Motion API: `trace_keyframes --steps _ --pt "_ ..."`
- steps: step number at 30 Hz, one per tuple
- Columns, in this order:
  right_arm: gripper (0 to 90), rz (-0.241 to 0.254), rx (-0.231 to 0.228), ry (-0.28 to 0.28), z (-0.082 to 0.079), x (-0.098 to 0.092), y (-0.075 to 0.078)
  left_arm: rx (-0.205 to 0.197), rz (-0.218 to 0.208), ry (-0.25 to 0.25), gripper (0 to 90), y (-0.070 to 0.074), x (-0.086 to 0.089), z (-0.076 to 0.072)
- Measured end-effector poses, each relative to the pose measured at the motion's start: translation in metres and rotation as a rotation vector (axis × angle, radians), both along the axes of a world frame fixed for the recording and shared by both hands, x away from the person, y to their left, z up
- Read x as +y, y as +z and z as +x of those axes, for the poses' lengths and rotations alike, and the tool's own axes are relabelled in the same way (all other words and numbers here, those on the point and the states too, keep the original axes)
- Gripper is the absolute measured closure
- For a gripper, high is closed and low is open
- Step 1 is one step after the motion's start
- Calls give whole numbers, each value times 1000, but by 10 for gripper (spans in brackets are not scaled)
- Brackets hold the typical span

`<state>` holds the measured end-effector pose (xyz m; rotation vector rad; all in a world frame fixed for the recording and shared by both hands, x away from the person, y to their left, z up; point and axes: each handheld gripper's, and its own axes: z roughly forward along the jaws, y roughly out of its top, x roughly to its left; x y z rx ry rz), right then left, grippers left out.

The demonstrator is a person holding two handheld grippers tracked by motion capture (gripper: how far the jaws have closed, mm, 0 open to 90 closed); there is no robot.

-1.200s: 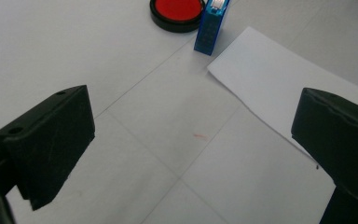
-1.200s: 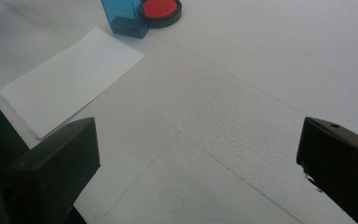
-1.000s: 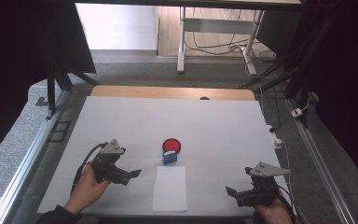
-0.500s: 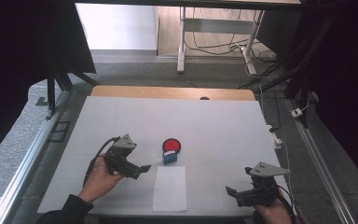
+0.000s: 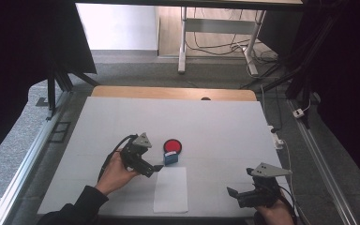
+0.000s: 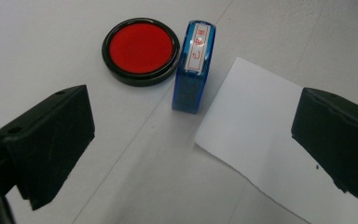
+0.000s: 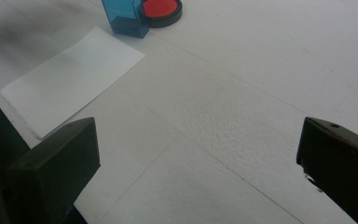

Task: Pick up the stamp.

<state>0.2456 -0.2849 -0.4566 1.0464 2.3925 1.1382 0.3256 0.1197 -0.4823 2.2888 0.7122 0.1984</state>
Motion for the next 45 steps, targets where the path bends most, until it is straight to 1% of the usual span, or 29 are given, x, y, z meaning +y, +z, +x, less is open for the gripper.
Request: trace_keyframes --steps 1,3,4,10,12,14,15,17,18,19,20,24,27,29,30,33,36,37,42,45 --pt "0 2 1 1 0 0 0 1 6 -16 0 -1 -5 2" --pt "0 2 1 2 0 0 0 1 11 -22 0 -2 -7 4" --pt "0 2 1 2 0 0 0 6 9 -35 0 -3 -11 7" --pt "0 2 1 2 0 0 0 11 29 -56 5 -8 -21 15" --pt "0 2 2 3 0 0 0 9 44 -68 28 -10 -27 19" --pt "0 2 2 3 0 0 0 3 48 -70 40 -10 -29 20" --pt "0 2 2 3 0 0 0 -1 49 -77 54 -10 -31 21" --pt "0 3 2 4 0 0 0 -2 47 -86 124 -10 -34 23" --pt "0 0 2 3 0 0 0 -9 58 -97 149 -10 -37 25" --pt "0 0 1 2 0 0 0 -9 62 -107 177 -11 -38 26" --pt "0 2 2 4 0 0 0 -9 62 -107 212 -11 -38 26" --pt "0 5 1 4 0 0 0 -12 92 -121 318 -10 -44 29" --pt "0 3 2 5 0 0 0 -13 90 -124 376 -9 -45 30" --pt "0 4 2 5 0 0 0 -16 89 -120 389 -8 -45 31" --pt "0 2 2 5 0 0 0 -16 85 -124 439 -7 -45 31" --pt "0 0 2 4 0 0 0 -13 81 -128 489 -6 -45 33" --pt "0 0 2 4 0 0 0 -8 82 -132 501 -6 -45 33" --pt "0 1 2 5 0 0 0 -4 82 -136 535 -7 -45 34" --pt "0 0 1 6 0 0 0 0 88 -134 552 -8 -46 35" --pt "0 2 1 5 0 0 0 -1 99 -131 576 -8 -46 35"
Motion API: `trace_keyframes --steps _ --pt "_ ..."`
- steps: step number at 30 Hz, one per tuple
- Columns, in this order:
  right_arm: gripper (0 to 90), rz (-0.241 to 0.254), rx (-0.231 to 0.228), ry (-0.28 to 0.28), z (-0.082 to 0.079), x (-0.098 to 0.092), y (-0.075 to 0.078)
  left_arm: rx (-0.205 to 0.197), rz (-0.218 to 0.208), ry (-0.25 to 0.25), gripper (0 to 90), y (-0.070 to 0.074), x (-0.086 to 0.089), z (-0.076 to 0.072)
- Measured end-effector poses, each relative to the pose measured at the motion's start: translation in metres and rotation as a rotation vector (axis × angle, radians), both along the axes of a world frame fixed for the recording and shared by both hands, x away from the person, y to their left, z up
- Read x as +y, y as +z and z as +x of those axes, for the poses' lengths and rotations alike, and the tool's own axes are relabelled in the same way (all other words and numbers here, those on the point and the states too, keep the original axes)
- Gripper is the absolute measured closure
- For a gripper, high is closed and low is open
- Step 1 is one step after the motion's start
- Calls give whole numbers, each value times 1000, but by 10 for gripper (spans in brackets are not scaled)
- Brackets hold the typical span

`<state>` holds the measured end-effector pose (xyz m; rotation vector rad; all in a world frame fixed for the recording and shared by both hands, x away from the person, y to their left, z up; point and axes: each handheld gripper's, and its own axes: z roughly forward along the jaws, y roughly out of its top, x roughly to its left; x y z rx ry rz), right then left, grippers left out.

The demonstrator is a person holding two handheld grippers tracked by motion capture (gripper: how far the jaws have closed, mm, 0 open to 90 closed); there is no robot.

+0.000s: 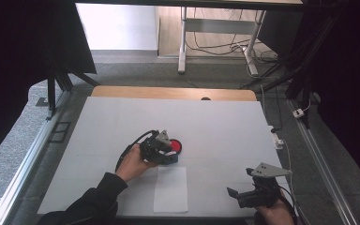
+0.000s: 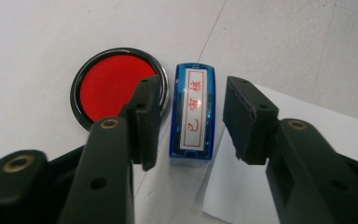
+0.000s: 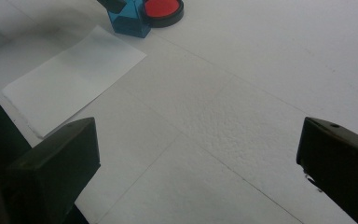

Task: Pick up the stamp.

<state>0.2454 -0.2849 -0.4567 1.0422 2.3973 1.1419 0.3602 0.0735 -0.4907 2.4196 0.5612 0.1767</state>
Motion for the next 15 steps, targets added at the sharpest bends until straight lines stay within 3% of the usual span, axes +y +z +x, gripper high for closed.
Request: trace_keyframes --steps 4,12,15 --pt "0 2 -2 1 0 0 0 -2 10 -8 682 -1 0 0" --pt "0 3 -3 1 0 0 0 -16 18 -26 705 0 0 -1" --pt "0 3 -3 3 0 0 0 -19 0 -32 705 2 2 -2"
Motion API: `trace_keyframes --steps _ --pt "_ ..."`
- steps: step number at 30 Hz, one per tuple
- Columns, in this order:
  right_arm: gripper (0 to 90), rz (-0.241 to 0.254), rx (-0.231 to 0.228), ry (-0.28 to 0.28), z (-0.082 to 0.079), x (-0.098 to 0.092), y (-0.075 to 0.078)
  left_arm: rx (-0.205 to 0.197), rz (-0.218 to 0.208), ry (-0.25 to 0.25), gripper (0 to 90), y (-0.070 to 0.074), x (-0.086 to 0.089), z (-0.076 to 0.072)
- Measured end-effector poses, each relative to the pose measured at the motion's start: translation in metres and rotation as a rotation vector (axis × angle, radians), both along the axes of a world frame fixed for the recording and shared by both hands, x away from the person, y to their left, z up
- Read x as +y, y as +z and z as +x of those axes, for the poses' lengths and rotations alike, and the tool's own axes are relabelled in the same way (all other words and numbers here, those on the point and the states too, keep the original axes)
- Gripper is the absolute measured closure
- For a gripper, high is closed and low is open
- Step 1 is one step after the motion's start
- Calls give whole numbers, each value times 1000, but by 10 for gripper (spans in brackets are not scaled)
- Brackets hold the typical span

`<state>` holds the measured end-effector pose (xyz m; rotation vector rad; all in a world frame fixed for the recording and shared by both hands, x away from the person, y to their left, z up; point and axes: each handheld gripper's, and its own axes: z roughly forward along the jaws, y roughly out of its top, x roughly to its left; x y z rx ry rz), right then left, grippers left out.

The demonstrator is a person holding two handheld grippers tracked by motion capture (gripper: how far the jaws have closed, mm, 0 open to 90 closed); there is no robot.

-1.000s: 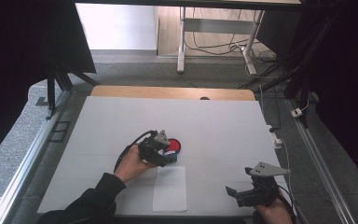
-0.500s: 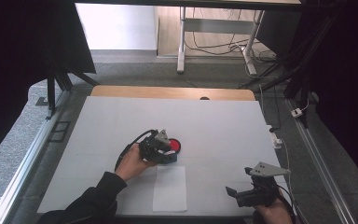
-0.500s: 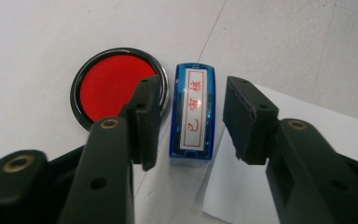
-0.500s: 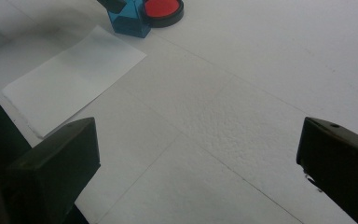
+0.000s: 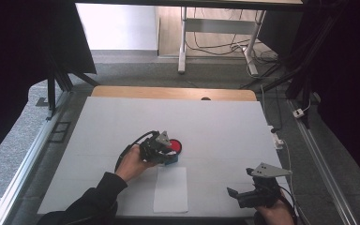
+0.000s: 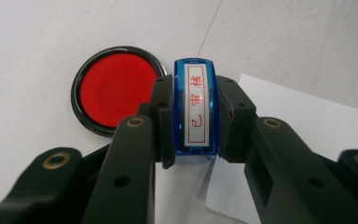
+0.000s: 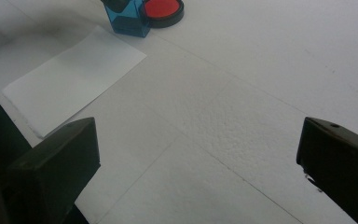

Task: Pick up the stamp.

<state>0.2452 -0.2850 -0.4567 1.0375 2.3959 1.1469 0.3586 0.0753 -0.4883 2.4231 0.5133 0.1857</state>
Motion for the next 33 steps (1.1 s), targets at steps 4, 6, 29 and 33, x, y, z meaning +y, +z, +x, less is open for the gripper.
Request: trace_keyframes --steps 4,6,29,33 --pt "0 1 -1 0 0 0 0 7 -27 1 705 7 3 -1" --pt "0 3 0 -2 0 0 0 18 -48 -4 705 12 6 -2" --pt "0 7 -5 -2 0 0 0 53 -151 11 705 44 34 -25" --pt "0 8 -5 -2 0 0 0 52 -168 17 704 50 39 -31"
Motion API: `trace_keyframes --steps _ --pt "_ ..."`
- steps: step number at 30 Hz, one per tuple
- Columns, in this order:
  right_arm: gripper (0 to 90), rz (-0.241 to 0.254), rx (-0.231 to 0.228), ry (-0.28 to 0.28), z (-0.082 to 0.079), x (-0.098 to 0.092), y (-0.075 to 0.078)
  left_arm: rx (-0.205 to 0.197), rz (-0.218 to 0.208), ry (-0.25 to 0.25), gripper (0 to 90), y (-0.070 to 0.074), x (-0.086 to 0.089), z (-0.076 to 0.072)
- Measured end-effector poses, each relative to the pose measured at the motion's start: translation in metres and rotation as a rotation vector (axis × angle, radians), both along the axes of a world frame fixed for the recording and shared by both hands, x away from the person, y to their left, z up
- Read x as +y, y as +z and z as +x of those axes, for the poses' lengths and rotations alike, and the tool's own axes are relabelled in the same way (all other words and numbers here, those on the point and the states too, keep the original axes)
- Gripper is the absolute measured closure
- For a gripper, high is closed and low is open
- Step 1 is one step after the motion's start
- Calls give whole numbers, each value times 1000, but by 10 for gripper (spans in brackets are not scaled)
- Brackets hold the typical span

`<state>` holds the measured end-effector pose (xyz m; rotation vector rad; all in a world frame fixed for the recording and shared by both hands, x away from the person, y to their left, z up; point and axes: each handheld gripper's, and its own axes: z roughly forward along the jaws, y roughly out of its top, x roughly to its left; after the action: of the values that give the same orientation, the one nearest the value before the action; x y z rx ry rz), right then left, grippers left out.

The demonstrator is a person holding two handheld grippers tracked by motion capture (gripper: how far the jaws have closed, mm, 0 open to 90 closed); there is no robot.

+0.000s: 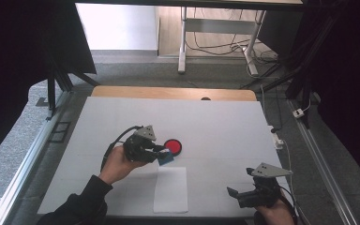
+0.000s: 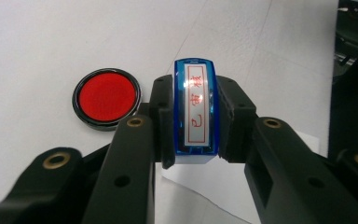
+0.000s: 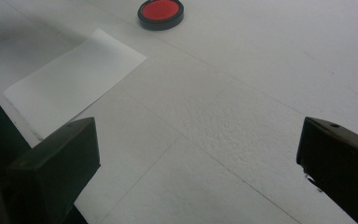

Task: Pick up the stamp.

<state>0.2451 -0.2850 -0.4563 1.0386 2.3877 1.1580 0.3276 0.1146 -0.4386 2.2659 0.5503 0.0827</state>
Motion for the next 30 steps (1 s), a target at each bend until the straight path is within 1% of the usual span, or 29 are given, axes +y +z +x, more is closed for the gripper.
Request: trace_keyframes --steps 2,3,5,7,8,9,11,14,15,16,17,18,20,23,25,26,30 --pt "0 -3 -2 3 0 0 0 -7 -4 -7 705 3 3 -3" --pt "0 1 -2 1 0 -1 0 11 -19 -9 705 6 5 -6" --pt "0 3 0 0 0 -1 0 18 -36 -9 705 8 8 -8" --pt "0 3 -1 0 0 -1 0 21 -38 -10 705 9 9 -9" --pt "0 3 -1 1 0 -1 0 29 -54 -1 705 9 12 -11" --pt "0 2 -2 2 0 -1 0 29 -54 -1 705 9 12 -11" --pt "0 2 -2 3 0 -1 0 48 -74 2 705 10 16 -13" --pt "0 3 -2 3 0 0 0 46 -85 8 705 11 20 -16" --pt "0 3 -1 3 0 -1 0 59 -107 4 705 11 23 -17" --pt "0 2 -1 2 0 -1 0 73 -116 3 705 11 24 -17" --pt "0 2 -1 2 0 -1 0 73 -116 3 705 11 24 -17" --pt "0 2 -1 2 0 -1 0 81 -124 0 705 11 26 -18" --pt "0 2 -1 3 0 0 0 85 -139 5 705 12 29 -21" --pt "0 0 -3 5 0 0 0 78 -150 11 704 14 30 -25" --pt "0 0 -3 5 0 0 0 58 -154 17 704 17 31 -31" --pt "0 0 -3 5 0 0 0 58 -154 17 704 17 31 -31" --pt "0 -4 -5 9 0 0 0 34 -165 12 704 20 31 -39"
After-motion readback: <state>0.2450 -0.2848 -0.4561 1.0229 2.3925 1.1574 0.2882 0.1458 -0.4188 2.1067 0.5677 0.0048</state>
